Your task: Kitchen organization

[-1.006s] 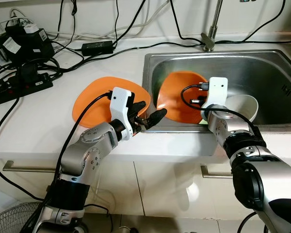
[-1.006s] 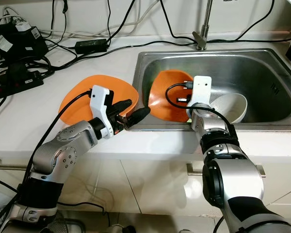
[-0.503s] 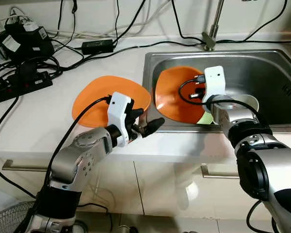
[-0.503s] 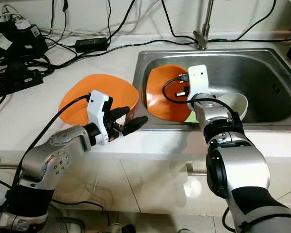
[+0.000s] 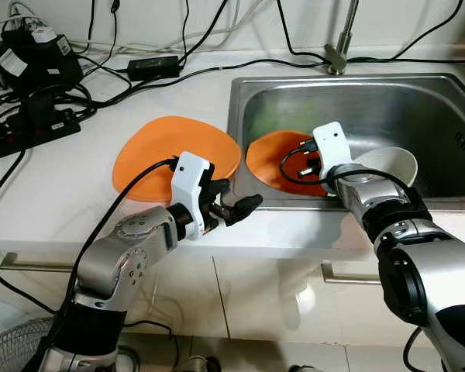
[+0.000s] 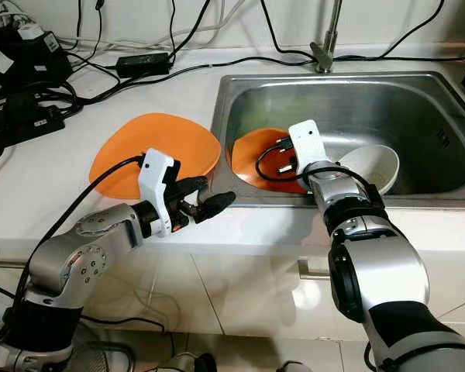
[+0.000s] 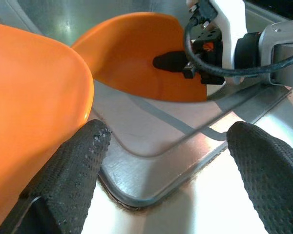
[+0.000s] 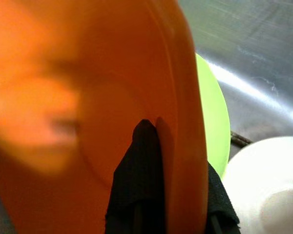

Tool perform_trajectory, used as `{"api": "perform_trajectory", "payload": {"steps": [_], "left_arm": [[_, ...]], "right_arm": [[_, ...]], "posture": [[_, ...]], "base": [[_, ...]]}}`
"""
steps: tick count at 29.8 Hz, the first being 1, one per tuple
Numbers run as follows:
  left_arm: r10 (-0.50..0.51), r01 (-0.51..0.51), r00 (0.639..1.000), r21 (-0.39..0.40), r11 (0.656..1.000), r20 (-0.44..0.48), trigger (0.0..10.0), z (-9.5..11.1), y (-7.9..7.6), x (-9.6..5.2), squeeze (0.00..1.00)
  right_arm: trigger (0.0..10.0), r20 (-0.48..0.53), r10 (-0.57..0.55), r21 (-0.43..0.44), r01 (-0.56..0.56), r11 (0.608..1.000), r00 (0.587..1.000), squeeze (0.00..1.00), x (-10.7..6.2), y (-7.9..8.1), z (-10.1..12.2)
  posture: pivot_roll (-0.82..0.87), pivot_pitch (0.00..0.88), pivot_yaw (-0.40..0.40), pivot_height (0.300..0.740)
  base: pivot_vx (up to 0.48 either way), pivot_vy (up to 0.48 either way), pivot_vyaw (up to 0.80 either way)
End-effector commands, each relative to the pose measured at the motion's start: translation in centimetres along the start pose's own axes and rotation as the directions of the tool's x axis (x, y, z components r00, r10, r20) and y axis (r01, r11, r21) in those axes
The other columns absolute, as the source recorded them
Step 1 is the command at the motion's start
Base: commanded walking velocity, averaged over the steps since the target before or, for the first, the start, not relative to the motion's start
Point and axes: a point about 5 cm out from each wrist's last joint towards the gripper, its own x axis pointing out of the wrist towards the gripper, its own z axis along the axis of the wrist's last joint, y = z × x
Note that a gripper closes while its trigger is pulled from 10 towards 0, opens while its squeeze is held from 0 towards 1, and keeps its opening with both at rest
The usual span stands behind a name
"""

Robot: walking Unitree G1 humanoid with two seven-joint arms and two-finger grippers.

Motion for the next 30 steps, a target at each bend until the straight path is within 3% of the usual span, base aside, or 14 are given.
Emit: {"api": "perform_trajectory", "payload": {"steps": [1,2,3,4,5,20,23,30], "left_arm": [[0.002,-0.002,1.0,0.001,1.0,-0.008,10.0,0.0,0.1,-0.4,0.0],[0.002,-0.002,1.0,0.001,1.0,-0.008,10.0,0.0,0.1,-0.4,0.0],[0.004,-0.004,1.0,0.003,1.0,-0.009,10.0,0.0,0.2,-0.4,0.0],[0.004,-0.004,1.0,0.003,1.0,-0.009,10.0,0.0,0.2,-0.4,0.0],[0.004,-0.004,1.0,0.004,1.0,-0.01,10.0,0.0,0.2,-0.5,0.0],[0.007,-0.006,1.0,0.012,1.0,-0.014,10.0,0.1,0.4,-0.5,0.0],[0.013,-0.012,1.0,0.012,1.0,-0.012,10.0,0.1,0.5,-0.5,0.0],[0.017,-0.017,1.0,0.015,1.0,-0.008,10.0,0.1,0.5,-0.2,0.0]], "right_arm": [[4.9,-0.037,0.047,-0.016,-0.048,0.999,0.998,0.0,0.2,1.0,-1.2],[4.9,-0.037,0.047,-0.016,-0.048,0.999,0.998,0.0,0.2,1.0,-1.2],[10.0,-0.039,0.051,-0.02,-0.052,0.998,0.998,0.67,0.2,1.1,-1.3],[10.0,-0.039,0.051,-0.02,-0.052,0.998,0.998,0.67,0.2,1.1,-1.3],[10.0,-0.041,0.055,-0.016,-0.055,0.998,0.998,1.0,0.2,1.1,-1.3],[10.0,0.01,0.028,0.02,-0.028,0.999,1.0,1.0,0.2,0.7,-0.6],[10.0,0.096,-0.093,0.039,0.09,0.995,0.991,1.0,-0.2,-0.9,0.8],[10.0,0.189,-0.232,0.133,0.209,0.969,0.954,1.0,-0.9,-3.1,2.3]], "posture": [[0.05,0.1,0.09,0.74],[0.05,0.1,0.09,0.74],[0.05,0.095,0.093,0.74],[0.05,0.095,0.093,0.74],[0.05,0.094,0.093,0.74],[0.05,0.081,0.096,0.74],[0.05,0.079,0.097,0.74],[0.04,0.073,0.101,0.74]], "base": [[0.0,0.0,0.0],[0.0,0.0,0.0],[0.0,0.0,0.0],[0.0,0.0,0.0],[0.0,0.0,0.0],[0.0,0.0,0.0],[0.0,0.0,0.0],[0.0,0.0,0.0]]}}
